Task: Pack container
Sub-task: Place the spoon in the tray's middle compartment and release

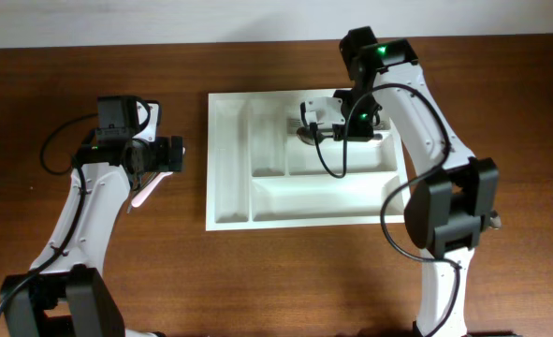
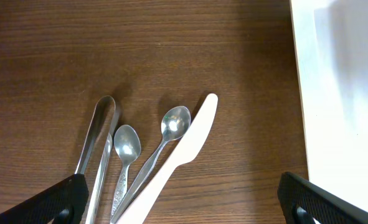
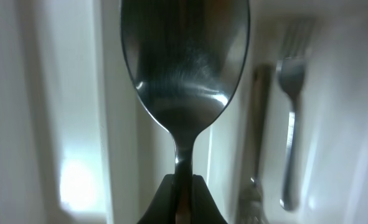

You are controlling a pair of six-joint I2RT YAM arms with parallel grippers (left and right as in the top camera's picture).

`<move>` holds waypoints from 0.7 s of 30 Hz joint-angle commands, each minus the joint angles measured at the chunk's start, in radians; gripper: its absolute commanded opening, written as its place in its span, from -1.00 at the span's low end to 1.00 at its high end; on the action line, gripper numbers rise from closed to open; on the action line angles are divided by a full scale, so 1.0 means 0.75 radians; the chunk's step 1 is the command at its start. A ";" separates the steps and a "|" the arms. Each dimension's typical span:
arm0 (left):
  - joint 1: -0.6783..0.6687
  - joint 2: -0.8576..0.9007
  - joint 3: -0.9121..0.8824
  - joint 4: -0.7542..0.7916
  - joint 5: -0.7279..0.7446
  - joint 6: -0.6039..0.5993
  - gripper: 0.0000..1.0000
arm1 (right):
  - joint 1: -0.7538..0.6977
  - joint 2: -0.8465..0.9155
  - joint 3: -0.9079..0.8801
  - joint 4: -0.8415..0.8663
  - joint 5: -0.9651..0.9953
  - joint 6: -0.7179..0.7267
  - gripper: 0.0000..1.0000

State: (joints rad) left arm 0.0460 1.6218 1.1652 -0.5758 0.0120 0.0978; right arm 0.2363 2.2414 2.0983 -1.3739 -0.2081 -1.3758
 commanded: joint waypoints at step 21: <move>-0.006 0.014 0.025 0.003 0.010 0.012 0.99 | -0.068 -0.056 0.037 0.132 0.116 0.777 -0.20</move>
State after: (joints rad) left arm 0.0460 1.6218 1.1652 -0.5758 0.0120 0.0978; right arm 0.2253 2.2990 2.0907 -1.2812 -0.1631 -1.0782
